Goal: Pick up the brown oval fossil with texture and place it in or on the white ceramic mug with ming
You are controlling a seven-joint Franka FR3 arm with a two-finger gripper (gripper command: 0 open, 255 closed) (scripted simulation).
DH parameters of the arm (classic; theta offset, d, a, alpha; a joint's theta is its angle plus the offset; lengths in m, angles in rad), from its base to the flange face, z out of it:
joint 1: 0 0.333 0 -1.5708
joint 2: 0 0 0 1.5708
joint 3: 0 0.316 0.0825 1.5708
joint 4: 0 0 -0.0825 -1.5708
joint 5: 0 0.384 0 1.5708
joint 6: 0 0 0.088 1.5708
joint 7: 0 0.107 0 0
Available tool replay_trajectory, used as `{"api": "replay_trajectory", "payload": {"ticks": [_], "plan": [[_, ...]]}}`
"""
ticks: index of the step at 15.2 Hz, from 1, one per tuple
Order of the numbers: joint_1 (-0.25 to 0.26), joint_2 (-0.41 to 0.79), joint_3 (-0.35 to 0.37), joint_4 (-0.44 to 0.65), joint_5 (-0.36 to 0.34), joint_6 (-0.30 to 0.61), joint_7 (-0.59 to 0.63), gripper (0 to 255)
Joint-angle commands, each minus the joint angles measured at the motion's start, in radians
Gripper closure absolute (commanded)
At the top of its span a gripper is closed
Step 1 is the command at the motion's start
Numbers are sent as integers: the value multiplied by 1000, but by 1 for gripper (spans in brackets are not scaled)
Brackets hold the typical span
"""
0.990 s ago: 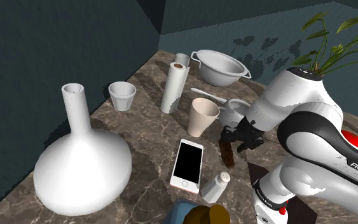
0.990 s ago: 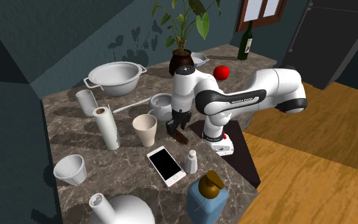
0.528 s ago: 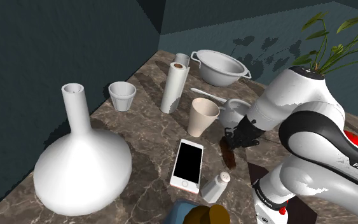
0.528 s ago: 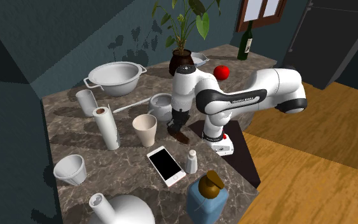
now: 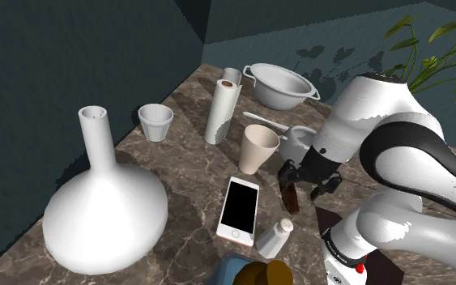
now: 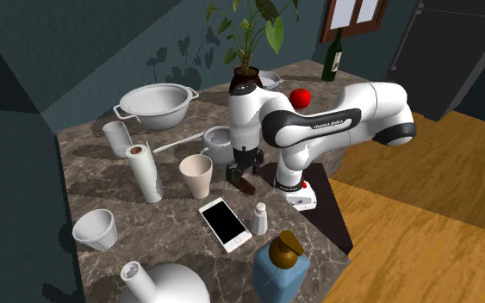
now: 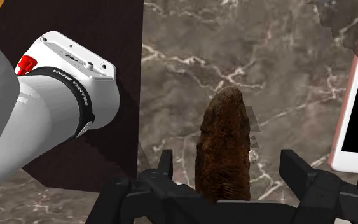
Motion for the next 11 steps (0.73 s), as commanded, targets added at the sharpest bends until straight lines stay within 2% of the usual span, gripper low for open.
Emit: {"api": "replay_trajectory", "payload": {"ticks": [1,11], "plan": [[1,47,-15,44,19,-57,13,0],[32,31,45,-52,81,22,11,0]]}}
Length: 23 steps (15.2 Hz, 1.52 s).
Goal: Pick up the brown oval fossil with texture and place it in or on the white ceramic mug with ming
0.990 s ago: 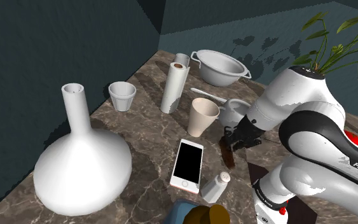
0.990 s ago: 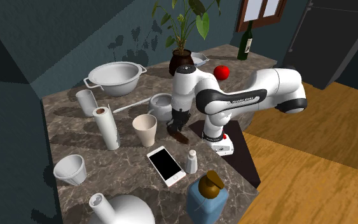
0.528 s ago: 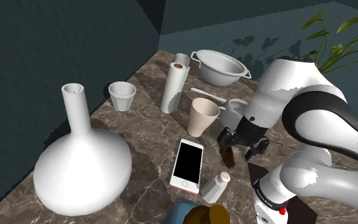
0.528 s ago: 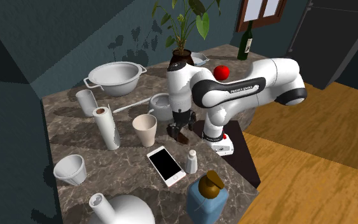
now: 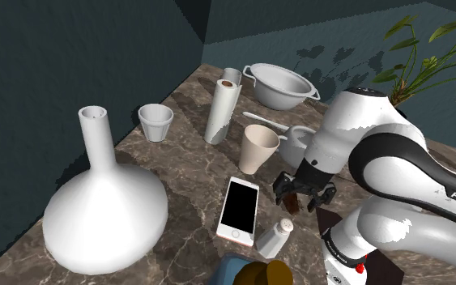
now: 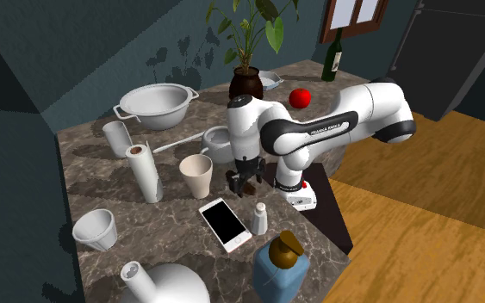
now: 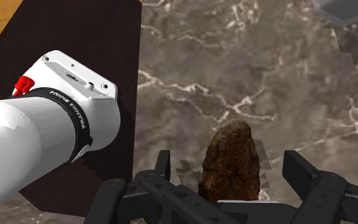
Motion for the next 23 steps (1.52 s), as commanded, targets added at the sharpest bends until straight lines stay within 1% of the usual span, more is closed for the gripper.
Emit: {"api": "replay_trajectory", "payload": {"ticks": [1,5,6,11,15,23], "plan": [[1,0,2,-3,3,3,0,0],[1,0,2,-3,3,3,0,0],[1,0,2,-3,3,3,0,255],[-3,-2,-6,-5,-5,1,-7,255],[2,0,2,-3,2,3,0,255],[-22,5,-61,95,-59,-88,12,255]]}}
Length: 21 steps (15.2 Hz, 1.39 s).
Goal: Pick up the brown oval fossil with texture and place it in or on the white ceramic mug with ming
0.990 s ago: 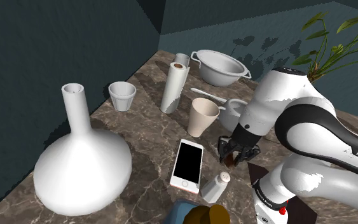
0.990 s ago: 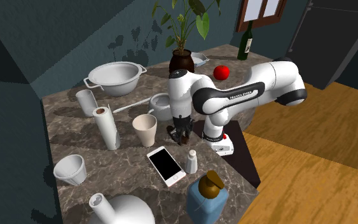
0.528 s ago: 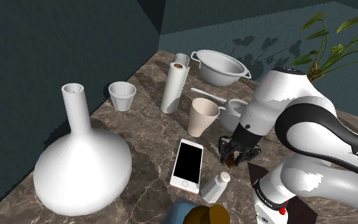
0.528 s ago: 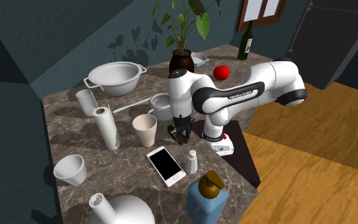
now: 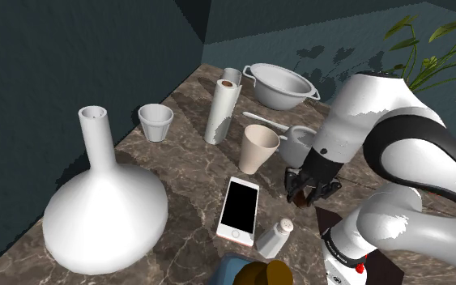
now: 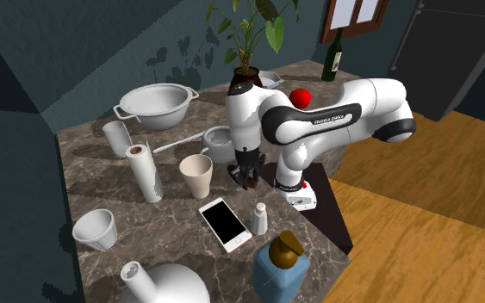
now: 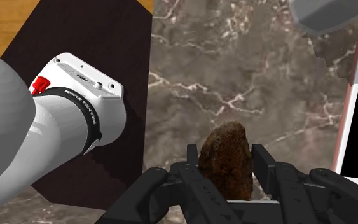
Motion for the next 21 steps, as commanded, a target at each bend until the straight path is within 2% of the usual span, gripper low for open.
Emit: {"api": "replay_trajectory", "payload": {"ticks": [1,21], "plan": [[-7,7,-13,30,-14,-23,4,255],[-54,93,-121,318,-118,-224,35,255]]}}
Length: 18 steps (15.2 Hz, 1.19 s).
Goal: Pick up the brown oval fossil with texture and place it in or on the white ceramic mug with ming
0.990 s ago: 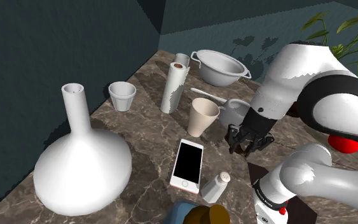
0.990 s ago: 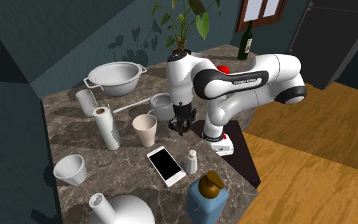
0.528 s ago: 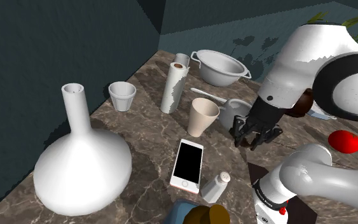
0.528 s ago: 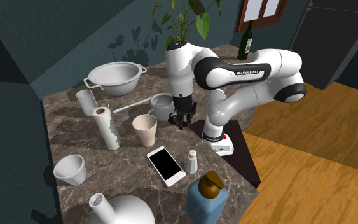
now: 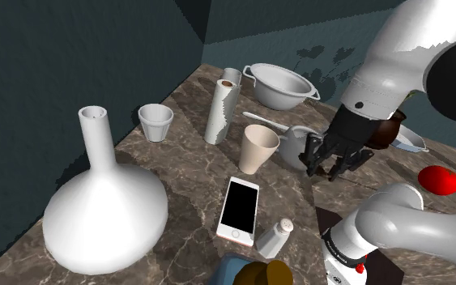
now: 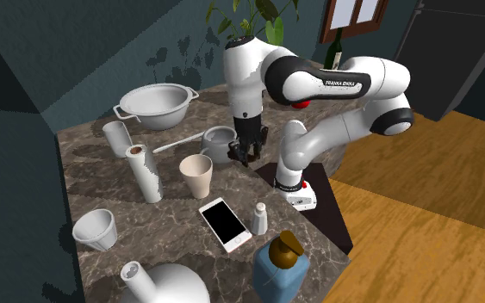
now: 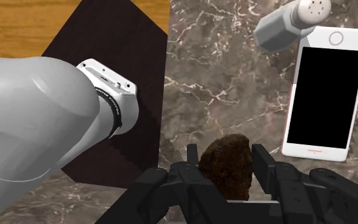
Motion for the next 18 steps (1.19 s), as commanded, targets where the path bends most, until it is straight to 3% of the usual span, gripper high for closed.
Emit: {"api": "replay_trajectory", "payload": {"ticks": [1,4,18], "plan": [[-4,11,-11,30,-10,-20,1,255],[-9,29,-21,74,-20,-46,6,255],[-133,307,-248,161,-284,87,-281,255]]}}
